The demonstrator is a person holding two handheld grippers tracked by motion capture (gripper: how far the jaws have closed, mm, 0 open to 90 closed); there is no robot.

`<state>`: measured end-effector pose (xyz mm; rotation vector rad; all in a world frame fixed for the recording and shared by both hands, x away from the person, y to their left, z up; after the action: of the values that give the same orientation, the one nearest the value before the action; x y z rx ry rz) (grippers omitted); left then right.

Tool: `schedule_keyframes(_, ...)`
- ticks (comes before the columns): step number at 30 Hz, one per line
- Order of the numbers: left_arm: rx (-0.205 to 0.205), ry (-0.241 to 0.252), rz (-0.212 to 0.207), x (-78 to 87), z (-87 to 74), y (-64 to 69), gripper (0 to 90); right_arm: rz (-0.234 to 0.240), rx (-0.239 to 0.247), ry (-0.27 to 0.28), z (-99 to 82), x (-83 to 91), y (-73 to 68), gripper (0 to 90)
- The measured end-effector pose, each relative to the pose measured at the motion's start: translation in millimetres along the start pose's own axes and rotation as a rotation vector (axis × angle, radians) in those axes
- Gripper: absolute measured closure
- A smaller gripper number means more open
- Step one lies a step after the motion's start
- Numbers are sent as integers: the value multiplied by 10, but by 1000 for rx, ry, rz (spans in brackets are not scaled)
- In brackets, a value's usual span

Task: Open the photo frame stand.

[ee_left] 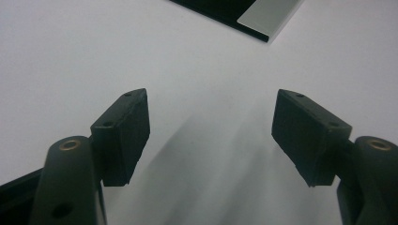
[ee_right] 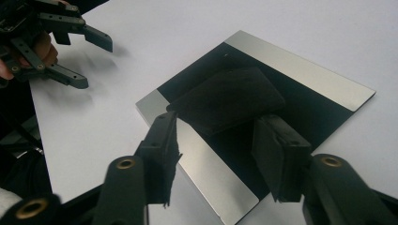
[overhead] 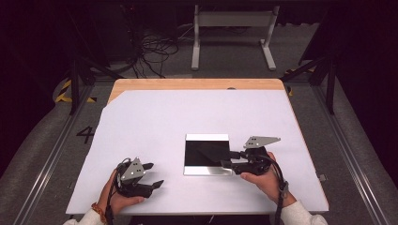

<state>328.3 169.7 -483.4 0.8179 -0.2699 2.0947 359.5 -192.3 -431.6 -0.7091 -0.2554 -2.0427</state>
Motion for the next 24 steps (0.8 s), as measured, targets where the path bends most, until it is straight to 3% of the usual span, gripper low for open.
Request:
schedule_keyframes(16,-17,-17,-5,-43,10,40,286,27,-117,42,-11,24,100,441)
schedule_keyframes(24,-19,-16,-9,-52,14,48,285,74,-200,39,4,-104,112,414)
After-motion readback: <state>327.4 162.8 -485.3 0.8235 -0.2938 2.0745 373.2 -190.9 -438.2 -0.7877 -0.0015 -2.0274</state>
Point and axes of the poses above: each handheld gripper's, and its own axes: x roughly backward along the jaws, z roughly out of its top, y roughly to its right, the point moved 3 cm from there along -x, roughly forward along the jaws, and after that the axes turned 9 degrees about x, right-handed, at the moved point
